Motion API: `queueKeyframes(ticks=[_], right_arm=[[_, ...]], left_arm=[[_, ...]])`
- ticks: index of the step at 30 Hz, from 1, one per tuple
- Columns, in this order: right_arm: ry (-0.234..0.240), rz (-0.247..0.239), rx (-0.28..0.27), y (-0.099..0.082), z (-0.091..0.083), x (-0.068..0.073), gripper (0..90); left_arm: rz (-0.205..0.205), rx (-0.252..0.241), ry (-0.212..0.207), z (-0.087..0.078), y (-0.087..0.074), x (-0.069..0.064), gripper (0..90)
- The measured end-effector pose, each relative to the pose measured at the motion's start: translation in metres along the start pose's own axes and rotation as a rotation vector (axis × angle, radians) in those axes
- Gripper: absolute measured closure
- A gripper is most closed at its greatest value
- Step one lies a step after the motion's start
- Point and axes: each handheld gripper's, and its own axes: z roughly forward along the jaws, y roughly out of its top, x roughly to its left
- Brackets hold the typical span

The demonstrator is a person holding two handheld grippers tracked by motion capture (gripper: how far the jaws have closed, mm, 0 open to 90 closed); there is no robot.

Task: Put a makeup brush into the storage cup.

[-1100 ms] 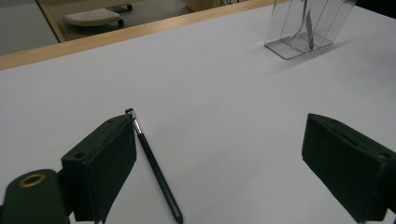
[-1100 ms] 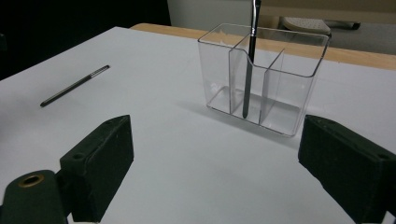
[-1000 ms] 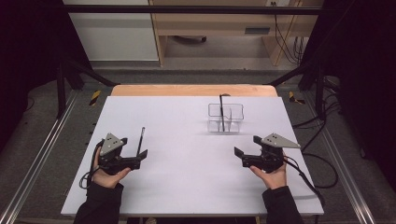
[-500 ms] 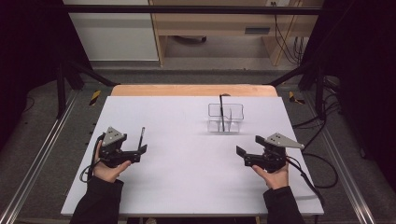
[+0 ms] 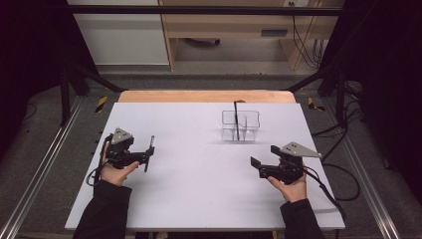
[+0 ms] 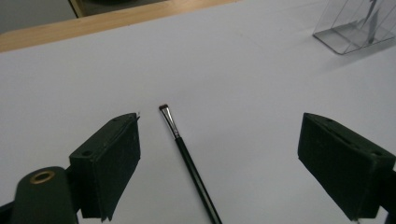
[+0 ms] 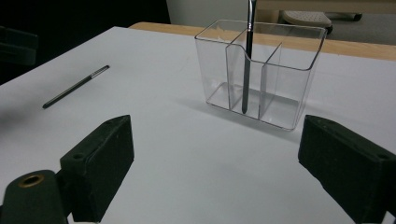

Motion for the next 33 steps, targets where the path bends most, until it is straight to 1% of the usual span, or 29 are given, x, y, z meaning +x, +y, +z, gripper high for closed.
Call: queueKeyframes(ticks=[1,2,4,5,6,10,14,16,20,22,23,24,25,26,27,29,30,33], right_arm=[[0.001,0.000,-0.001,0.000,0.000,0.000,11.1],[0.001,0.000,-0.001,0.000,0.000,0.000,11.1],[0.001,-0.004,-0.004,0.000,0.001,0.001,11.0],[0.001,-0.005,-0.002,0.000,0.001,0.001,11.1],[0.002,-0.007,0.002,0.000,0.001,0.001,11.0],[0.002,-0.014,0.004,0.000,0.000,0.001,11.0],[0.003,-0.006,-0.001,0.001,-0.001,0.001,11.0],[0.005,-0.008,-0.003,0.000,-0.001,0.002,11.0],[0.003,-0.011,0.003,0.000,0.000,0.003,11.0],[0.000,-0.018,0.008,-0.001,0.001,0.003,11.0],[0.000,-0.018,0.008,-0.001,0.001,0.003,11.0],[0.000,-0.019,0.009,-0.001,0.001,0.004,11.0],[0.001,-0.020,0.010,-0.001,0.002,0.004,11.0],[0.002,-0.020,0.011,-0.002,0.002,0.004,11.0],[0.001,-0.019,0.013,-0.002,0.002,0.004,11.0],[0.001,-0.023,0.016,-0.002,0.003,0.004,10.9],[0.000,-0.024,0.017,-0.002,0.004,0.004,10.9],[0.001,-0.025,0.018,-0.003,0.004,0.004,10.9]], left_arm=[[-0.007,0.020,0.006,0.005,-0.001,0.002,12.7],[-0.007,0.020,0.006,0.005,-0.001,0.002,13.1],[-0.005,0.051,0.013,0.012,-0.003,0.003,13.9],[-0.005,0.051,0.013,0.012,-0.003,0.003,14.3],[-0.001,0.066,0.020,0.017,-0.005,0.003,15.1],[0.020,0.113,0.020,0.025,-0.008,0.001,17.5],[0.028,0.133,0.024,0.029,-0.010,0.000,20.4],[0.028,0.156,0.021,0.032,-0.012,0.000,25.2],[0.028,0.175,0.013,0.035,-0.014,0.001,30.4],[0.030,0.183,0.019,0.036,-0.015,0.001,33.4],[0.031,0.190,0.024,0.037,-0.015,0.001,33.4],[0.034,0.195,0.028,0.037,-0.016,0.001,36.8],[0.029,0.199,0.030,0.038,-0.016,0.001,39.6],[0.022,0.216,0.038,0.039,-0.017,0.001,41.9],[0.022,0.216,0.038,0.039,-0.017,0.001,43.6],[0.022,0.231,0.041,0.041,-0.018,0.002,45.9],[0.016,0.241,0.039,0.043,-0.020,0.002,47.4],[0.008,0.250,0.030,0.044,-0.021,0.003,51.2]])
